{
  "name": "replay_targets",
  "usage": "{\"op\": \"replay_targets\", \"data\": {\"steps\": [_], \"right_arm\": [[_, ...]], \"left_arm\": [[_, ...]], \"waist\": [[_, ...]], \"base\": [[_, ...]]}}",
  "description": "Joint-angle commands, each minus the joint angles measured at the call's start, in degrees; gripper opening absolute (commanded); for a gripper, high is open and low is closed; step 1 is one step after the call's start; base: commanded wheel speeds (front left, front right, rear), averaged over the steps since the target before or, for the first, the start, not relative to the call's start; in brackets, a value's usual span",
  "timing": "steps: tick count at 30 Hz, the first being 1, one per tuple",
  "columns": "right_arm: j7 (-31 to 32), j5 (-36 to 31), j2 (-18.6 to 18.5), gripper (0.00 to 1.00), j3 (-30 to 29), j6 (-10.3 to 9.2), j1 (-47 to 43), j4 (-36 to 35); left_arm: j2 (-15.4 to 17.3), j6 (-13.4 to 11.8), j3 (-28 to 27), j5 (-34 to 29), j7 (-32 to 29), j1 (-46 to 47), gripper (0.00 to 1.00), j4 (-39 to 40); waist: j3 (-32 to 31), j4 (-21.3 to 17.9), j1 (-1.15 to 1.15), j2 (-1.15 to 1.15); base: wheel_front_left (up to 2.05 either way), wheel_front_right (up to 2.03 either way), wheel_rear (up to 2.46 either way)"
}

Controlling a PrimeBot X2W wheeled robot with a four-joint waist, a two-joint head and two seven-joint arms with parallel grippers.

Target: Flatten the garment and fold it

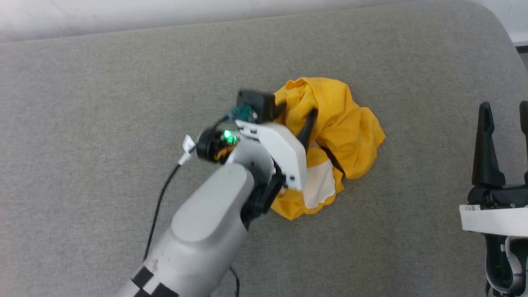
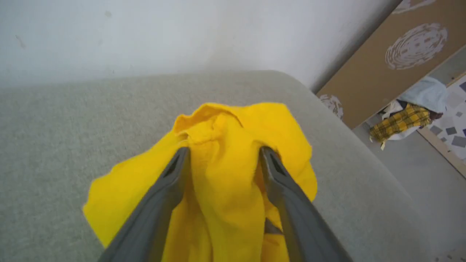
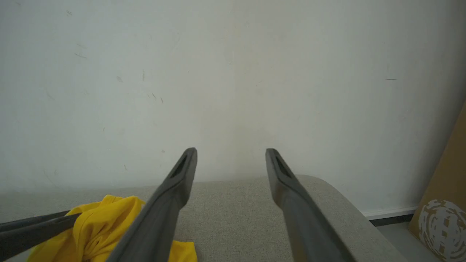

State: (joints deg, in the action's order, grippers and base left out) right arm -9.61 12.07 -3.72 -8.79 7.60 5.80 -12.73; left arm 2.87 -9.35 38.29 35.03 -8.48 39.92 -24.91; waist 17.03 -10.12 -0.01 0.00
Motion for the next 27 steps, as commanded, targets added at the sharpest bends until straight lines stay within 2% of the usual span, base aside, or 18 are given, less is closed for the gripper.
{"op": "replay_targets", "data": {"steps": [1, 4, 6, 12, 15, 18, 21, 23, 27], "right_arm": [[0.0, -0.3, -0.2, 1.00, 0.1, -0.11, 0.0, 0.1], [0.8, -0.9, -0.2, 1.00, 0.5, -0.11, -1.4, 0.1], [1.4, -1.2, 0.0, 1.00, 1.0, -0.11, -2.6, -0.2], [3.1, -1.5, 0.4, 1.00, 1.8, -0.11, -5.9, -1.2], [3.8, -1.5, 0.5, 1.00, 1.7, -0.11, -7.3, -1.2], [4.9, -1.3, 0.6, 1.00, 1.4, -0.11, -8.8, -1.3], [5.4, -1.0, 0.7, 1.00, 1.0, -0.11, -10.1, -1.5], [5.7, -1.0, 0.7, 1.00, 0.6, -0.11, -10.4, -1.5], [6.6, -0.6, 0.6, 1.00, -0.1, -0.11, -10.1, -1.7]], "left_arm": [[0.0, 0.5, -1.2, 0.8, 1.9, 1.6, 1.00, 2.1], [2.5, 0.4, -3.7, 0.8, 5.0, 1.3, 1.00, 8.3], [5.7, -0.5, -5.5, 0.1, 6.7, -0.4, 1.00, 13.7], [18.6, -7.1, -10.3, -6.3, 12.2, -12.8, 1.00, 28.9], [22.9, -9.8, -12.4, -7.8, 17.1, -22.5, 1.00, 34.3], [23.9, -13.2, -13.7, -8.8, 21.1, -32.5, 1.00, 37.2], [22.1, -15.0, -14.1, -9.2, 22.8, -39.2, 1.00, 38.8], [20.3, -15.5, -14.6, -9.8, 23.3, -41.4, 1.00, 38.7], [17.9, -14.5, -15.2, -11.2, 23.4, -41.9, 1.00, 38.9]], "waist": [[-3.2, 2.8, 0.01, 0.00], [-6.1, 4.7, 0.01, 0.00], [-7.8, 5.6, 0.01, 0.00], [-10.5, 7.3, 0.01, 0.00], [-10.7, 7.6, 0.01, 0.00], [-10.3, 7.8, 0.01, 0.00], [-9.4, 8.1, 0.01, 0.00], [-8.9, 8.5, 0.01, 0.00], [-8.1, 9.0, 0.01, 0.00]], "base": [[0.00, 0.00, 0.00], [0.00, 0.00, 0.00], [0.00, 0.00, 0.00], [0.00, 0.00, 0.00], [0.00, 0.00, 0.00], [0.00, 0.00, 0.00], [0.00, 0.00, 0.00], [0.00, 0.00, 0.00], [0.00, 0.00, 0.00]]}}
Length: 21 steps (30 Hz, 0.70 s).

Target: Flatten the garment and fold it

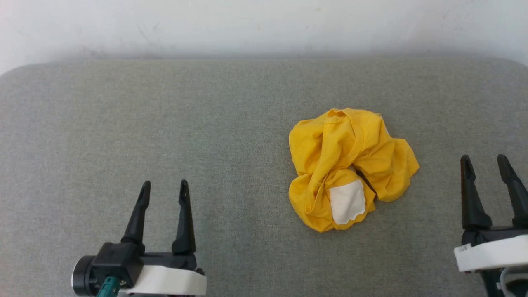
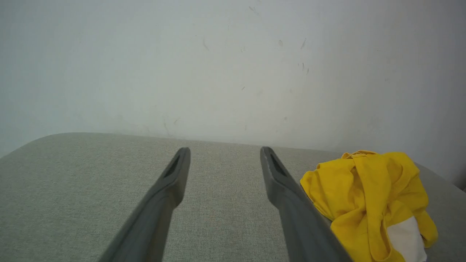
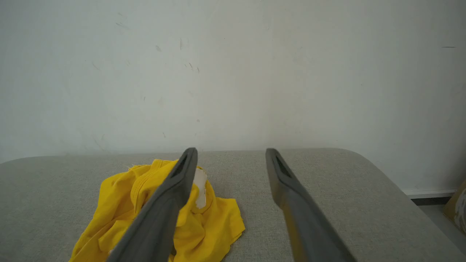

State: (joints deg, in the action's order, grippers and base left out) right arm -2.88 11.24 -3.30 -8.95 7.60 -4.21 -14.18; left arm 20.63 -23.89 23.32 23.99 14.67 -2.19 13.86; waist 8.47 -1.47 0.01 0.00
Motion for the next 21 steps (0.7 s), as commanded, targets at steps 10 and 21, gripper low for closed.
{"op": "replay_targets", "data": {"steps": [10, 21], "right_arm": [[14.7, 6.6, -12.7, 1.00, 2.3, -0.11, 9.7, 7.5], [19.8, 7.8, -21.9, 1.00, 15.3, -0.11, 17.8, 23.3]], "left_arm": [[-4.7, 4.7, -1.2, -5.5, 0.3, 4.3, 1.00, -1.8], [-9.5, 7.9, -1.1, -8.9, 0.3, 6.7, 1.00, -4.5]], "waist": [[5.6, 1.8, -0.01, 0.00], [9.9, 6.2, -0.01, 0.00]], "base": [[0.00, 0.00, 0.00], [0.00, 0.00, 0.00]]}}
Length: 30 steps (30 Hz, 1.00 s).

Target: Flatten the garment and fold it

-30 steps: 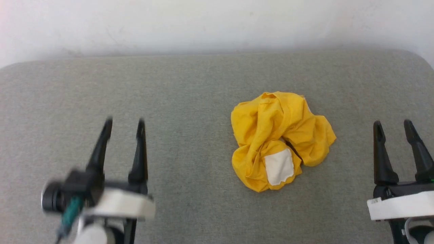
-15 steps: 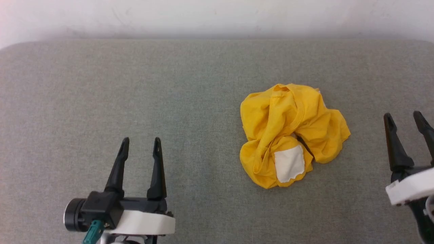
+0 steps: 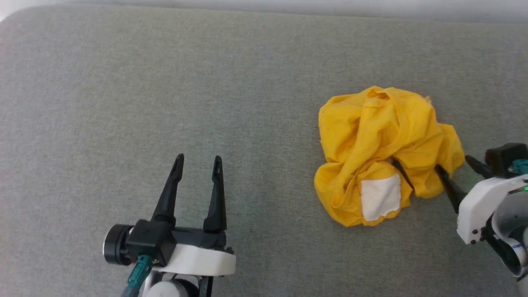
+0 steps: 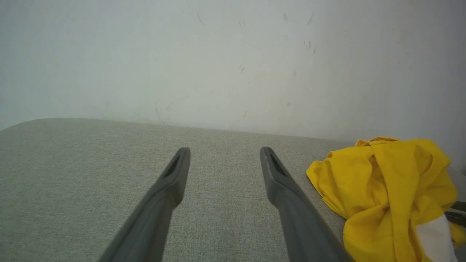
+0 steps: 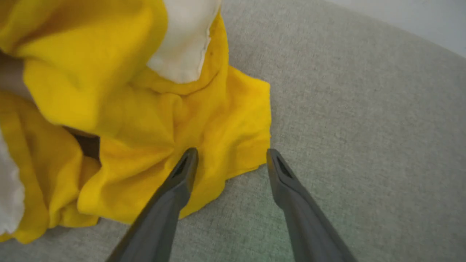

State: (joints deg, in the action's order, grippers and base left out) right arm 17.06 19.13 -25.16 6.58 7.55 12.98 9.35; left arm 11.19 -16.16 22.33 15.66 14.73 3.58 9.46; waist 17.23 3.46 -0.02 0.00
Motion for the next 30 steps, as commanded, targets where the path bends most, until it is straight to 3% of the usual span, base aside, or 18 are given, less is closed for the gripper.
{"op": "replay_targets", "data": {"steps": [1, 4, 5, 6, 7, 14, 19, 23, 26, 30], "right_arm": [[-0.4, -0.3, -0.3, 1.00, 1.2, -0.06, 1.3, 1.5], [-0.9, -0.4, 0.0, 1.00, 3.7, -0.06, 3.3, 6.7], [-1.0, 0.0, 0.2, 0.96, 4.4, -0.06, 3.7, 8.2], [-1.5, 0.1, 0.3, 0.24, 4.6, -0.06, 4.2, 9.3], [-2.1, 0.0, 0.4, 0.00, 4.9, -0.06, 4.6, 10.2], [-7.8, 3.0, -1.5, 0.00, 2.9, -0.06, 10.0, 7.1], [-8.5, 2.1, -6.3, 0.00, -6.8, -0.06, 13.7, 0.0], [-5.1, 0.9, -7.8, 0.00, -17.2, -0.06, 8.4, -1.6], [-3.3, -1.0, -6.4, 0.00, -25.3, -0.06, -0.1, -0.6], [-2.6, -3.2, 0.4, 0.00, -34.9, -0.06, -12.2, 2.5]], "left_arm": [[-0.3, 0.4, -0.2, -0.7, 0.3, 0.9, 1.00, -0.3], [-0.9, 1.0, -0.7, -1.1, 0.3, 0.8, 1.00, -1.1], [-0.9, 1.2, -0.8, -1.2, 0.3, 0.7, 1.00, -1.3], [-1.0, 1.4, -1.0, -1.3, 0.3, 0.6, 1.00, -1.6], [-1.1, 1.5, -1.1, -1.3, 0.3, 0.6, 1.00, -1.8], [-1.0, 2.4, -3.1, -1.3, 0.3, -0.4, 1.00, -2.4], [-0.4, 2.6, -4.6, -1.0, 0.3, -1.3, 1.00, -2.4], [-0.2, 2.8, -5.2, -1.0, 0.3, -2.1, 1.00, -2.1], [-0.3, 3.0, -4.9, -1.1, 0.3, -2.8, 1.00, -2.4], [-0.4, 3.1, -4.3, -1.0, 0.2, -3.3, 1.00, -2.7]], "waist": [[1.2, 1.4, 0.02, 0.00], [1.2, 1.2, 0.02, 0.00], [1.0, 1.0, 0.02, 0.00], [0.8, 0.8, 0.02, 0.00], [0.5, 0.5, 0.02, 0.00], [-2.2, -3.5, 0.02, 0.00], [-3.5, -5.8, 0.02, 0.00], [-3.7, -6.0, 0.02, 0.00], [-3.4, -5.2, 0.02, 0.00], [-3.1, -3.7, 0.02, 0.00]], "base": [[0.00, 0.00, 0.00], [0.00, 0.00, 0.00], [0.00, 0.00, 0.00], [0.00, 0.00, 0.00], [0.00, 0.00, 0.00], [0.00, 0.00, 0.00], [0.00, 0.00, 0.00], [0.00, 0.00, 0.00], [0.00, 0.00, 0.00], [0.00, 0.00, 0.00]]}}
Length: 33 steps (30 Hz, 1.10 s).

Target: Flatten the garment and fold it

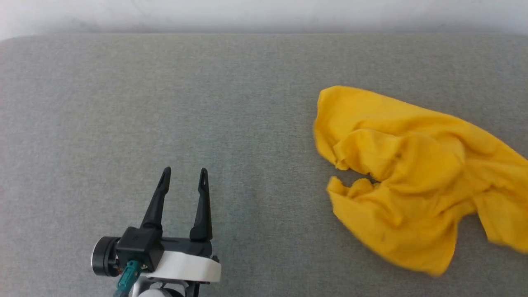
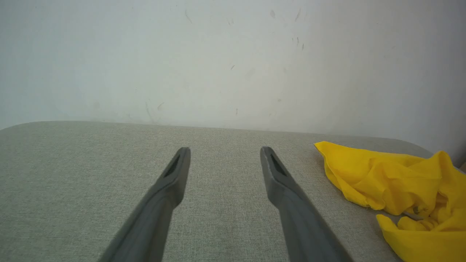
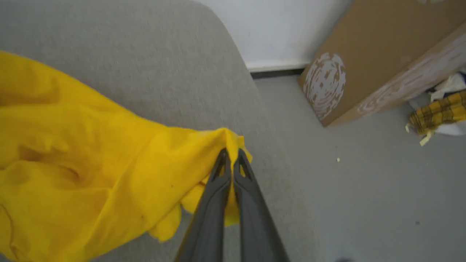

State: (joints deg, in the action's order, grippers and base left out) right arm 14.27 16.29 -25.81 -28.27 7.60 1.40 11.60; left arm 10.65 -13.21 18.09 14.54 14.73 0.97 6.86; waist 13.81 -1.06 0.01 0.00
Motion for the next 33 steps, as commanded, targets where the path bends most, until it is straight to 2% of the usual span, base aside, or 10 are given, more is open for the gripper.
{"op": "replay_targets", "data": {"steps": [1, 3, 4, 5, 6, 11, 16, 20, 27, 33], "right_arm": [[0.3, -0.9, 2.8, 0.00, -1.2, -0.11, -3.0, 1.0], [0.5, -1.7, 6.1, 0.00, -2.4, -0.11, -6.4, 2.8], [0.4, -2.3, 7.1, 0.11, -2.3, -0.11, -7.0, 3.8], [0.1, -2.8, 7.8, 0.76, -2.2, -0.11, -7.2, 4.6], [-0.4, -3.3, 8.1, 1.00, -2.0, -0.11, -7.0, 5.1], [-2.5, -2.4, 6.3, 1.00, 1.2, -0.11, -2.7, -1.3], [1.5, 3.2, 3.2, 1.00, 8.9, -0.11, 0.4, -16.4], [5.0, 5.4, 0.8, 1.00, 16.0, -0.11, 3.9, -20.8], [7.4, 5.2, -1.8, 1.00, 27.5, -0.11, 14.7, -14.9], [13.0, 5.0, -4.3, 1.00, 37.3, -0.11, 25.6, -1.7]], "left_arm": [[0.2, 0.1, -0.1, 0.2, 0.2, -0.8, 1.00, -0.1], [0.5, 0.1, -0.1, 0.2, -0.2, -1.1, 1.00, -0.2], [0.7, 0.1, -0.1, 0.3, -0.3, -1.2, 1.00, -0.2], [0.9, 0.0, -0.2, 0.3, -0.5, -1.3, 1.00, -0.2], [1.1, 0.0, -0.2, 0.3, -0.7, -1.5, 1.00, -0.1], [1.6, 0.1, -0.1, 0.4, -1.4, -1.6, 1.00, -0.2], [0.8, 0.5, 0.5, 1.1, -1.1, -1.1, 1.00, -0.5], [0.4, 0.9, 1.0, 1.2, -0.8, -0.5, 1.00, -1.2], [-0.1, 1.4, 1.8, 0.9, -0.5, 1.0, 1.00, -2.0], [-1.7, 2.2, 3.6, 0.4, -0.3, 3.4, 1.00, -3.4]], "waist": [[0.4, 1.1, -0.01, 0.00], [0.3, 1.2, -0.01, 0.00], [0.3, 1.2, -0.01, 0.00], [0.1, 1.0, -0.01, 0.00], [0.0, 0.8, -0.01, 0.00], [-0.9, -0.5, -0.01, 0.00], [-1.2, -0.4, -0.01, 0.00], [-0.5, 0.5, -0.01, 0.00], [1.6, 3.3, -0.01, 0.00], [4.9, 7.2, -0.01, 0.00]], "base": [[0.00, 0.00, 0.00], [0.00, 0.00, 0.00], [0.00, 0.00, 0.00], [0.00, 0.00, 0.00], [0.00, 0.00, 0.00], [0.00, 0.00, 0.00], [0.00, 0.00, 0.00], [0.00, 0.00, 0.00], [0.00, 0.00, 0.00], [0.00, 0.00, 0.00]]}}
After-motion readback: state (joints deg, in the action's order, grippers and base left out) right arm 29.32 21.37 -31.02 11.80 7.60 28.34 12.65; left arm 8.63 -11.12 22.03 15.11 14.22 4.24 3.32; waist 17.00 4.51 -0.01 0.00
